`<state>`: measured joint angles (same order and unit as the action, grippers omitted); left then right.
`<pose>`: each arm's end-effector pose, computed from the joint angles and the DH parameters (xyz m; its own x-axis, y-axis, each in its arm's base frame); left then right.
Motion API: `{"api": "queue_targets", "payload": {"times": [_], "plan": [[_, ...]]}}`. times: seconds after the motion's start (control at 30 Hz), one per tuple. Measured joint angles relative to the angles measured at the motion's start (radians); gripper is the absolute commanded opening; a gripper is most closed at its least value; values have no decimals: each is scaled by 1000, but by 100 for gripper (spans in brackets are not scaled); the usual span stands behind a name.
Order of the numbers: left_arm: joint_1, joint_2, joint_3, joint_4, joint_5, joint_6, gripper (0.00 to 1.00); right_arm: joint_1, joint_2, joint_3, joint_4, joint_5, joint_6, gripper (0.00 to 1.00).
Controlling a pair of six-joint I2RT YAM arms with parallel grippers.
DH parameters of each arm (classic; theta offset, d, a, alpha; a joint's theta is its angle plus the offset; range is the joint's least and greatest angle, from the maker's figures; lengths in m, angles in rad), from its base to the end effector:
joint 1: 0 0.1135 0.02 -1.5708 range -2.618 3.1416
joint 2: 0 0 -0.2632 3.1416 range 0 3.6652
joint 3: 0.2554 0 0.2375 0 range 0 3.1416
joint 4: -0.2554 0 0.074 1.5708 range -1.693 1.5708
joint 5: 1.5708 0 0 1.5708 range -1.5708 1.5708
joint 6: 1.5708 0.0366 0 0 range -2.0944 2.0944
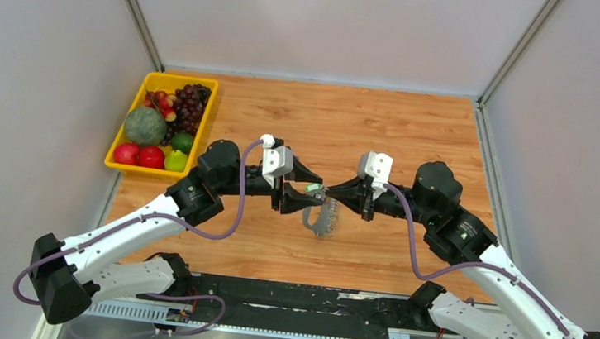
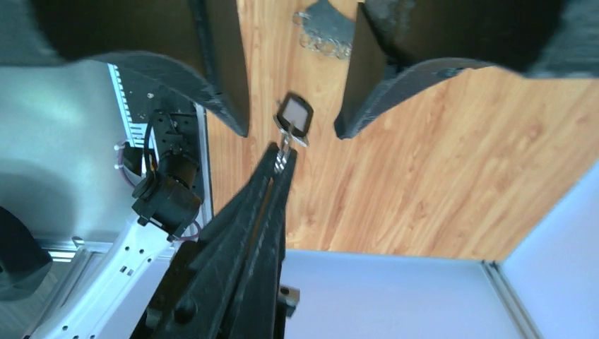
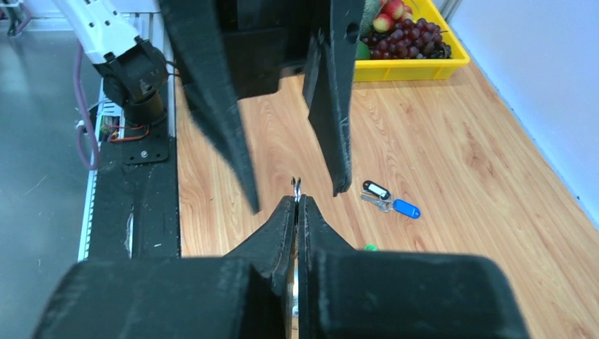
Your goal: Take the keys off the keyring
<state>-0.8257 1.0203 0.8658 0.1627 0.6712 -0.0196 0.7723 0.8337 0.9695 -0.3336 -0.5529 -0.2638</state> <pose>0.1333 -0.1781 0.3626 -0.0140 -0.0075 -0.9999 0.9972 0.0737 -0.0145 0.1053 0.1294 0.3783 0.1151 -0.1976 -0.9735 -0.9661 0.2059 -0.1560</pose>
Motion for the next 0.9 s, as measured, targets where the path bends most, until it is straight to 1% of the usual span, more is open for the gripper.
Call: {"api": "queue_targets", "payload": {"times": [0.07,0.2,0.27,0.53,0.8,0.9], "plan": [[0,-11,-34,24,-22,-19,75,0,0,0,9,17,7,0],[-4,-61,-129,60,-64,-39,83,0,0,0,14,39,26,0],[-4,-74,-153,72,-77,-47,85,0,2,0,20,47,37,0],[-4,-55,-220,222,-114,-100,86,0,13,-7,85,64,90,0],[-4,27,-224,320,-186,-111,86,0,59,-39,165,75,141,0],[-4,48,-224,345,-220,-110,87,0,73,-56,200,88,155,0]]}}
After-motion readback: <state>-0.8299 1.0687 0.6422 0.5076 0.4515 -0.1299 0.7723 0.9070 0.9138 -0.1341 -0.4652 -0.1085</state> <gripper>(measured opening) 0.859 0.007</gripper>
